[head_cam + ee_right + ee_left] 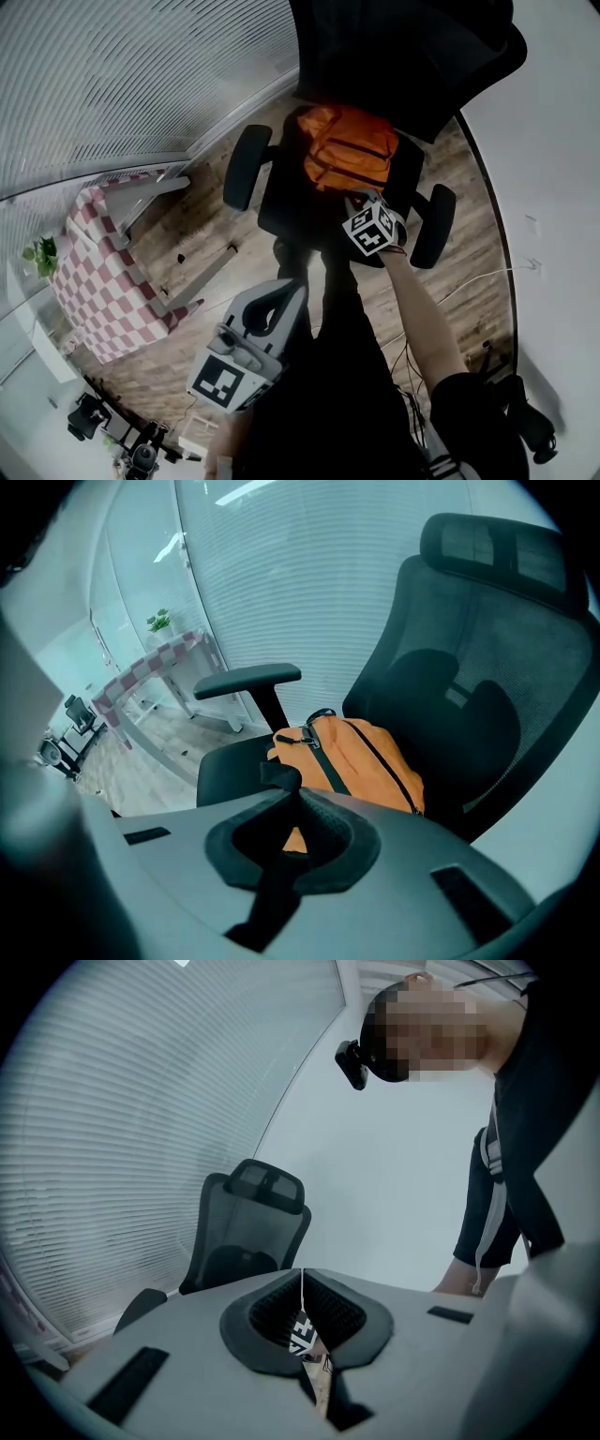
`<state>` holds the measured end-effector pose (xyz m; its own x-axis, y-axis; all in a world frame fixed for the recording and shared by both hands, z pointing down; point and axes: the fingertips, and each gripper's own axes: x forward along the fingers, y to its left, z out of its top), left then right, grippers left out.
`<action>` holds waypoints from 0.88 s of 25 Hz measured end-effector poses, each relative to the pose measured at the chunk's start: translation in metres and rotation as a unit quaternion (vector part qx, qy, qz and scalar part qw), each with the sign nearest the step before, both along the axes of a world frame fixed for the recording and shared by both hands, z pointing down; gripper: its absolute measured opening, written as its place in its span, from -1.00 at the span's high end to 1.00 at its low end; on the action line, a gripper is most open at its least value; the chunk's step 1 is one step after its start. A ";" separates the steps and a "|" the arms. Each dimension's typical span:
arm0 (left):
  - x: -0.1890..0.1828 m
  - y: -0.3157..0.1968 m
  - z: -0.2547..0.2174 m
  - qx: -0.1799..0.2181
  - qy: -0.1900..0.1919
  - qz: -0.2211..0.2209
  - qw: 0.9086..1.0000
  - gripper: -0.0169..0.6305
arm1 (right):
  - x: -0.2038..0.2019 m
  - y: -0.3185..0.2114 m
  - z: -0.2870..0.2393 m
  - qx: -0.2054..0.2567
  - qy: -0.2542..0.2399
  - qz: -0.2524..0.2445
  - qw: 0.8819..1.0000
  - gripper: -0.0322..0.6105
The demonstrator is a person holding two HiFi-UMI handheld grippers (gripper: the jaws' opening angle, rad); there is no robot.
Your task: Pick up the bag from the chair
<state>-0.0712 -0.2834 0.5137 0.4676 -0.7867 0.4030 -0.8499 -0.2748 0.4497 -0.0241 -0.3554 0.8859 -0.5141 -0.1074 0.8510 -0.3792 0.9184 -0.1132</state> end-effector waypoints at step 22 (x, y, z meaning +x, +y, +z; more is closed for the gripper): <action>-0.004 0.023 -0.040 0.060 -0.013 0.001 0.998 0.84 | 0.007 -0.033 -0.136 0.111 -0.081 0.052 0.989 0.82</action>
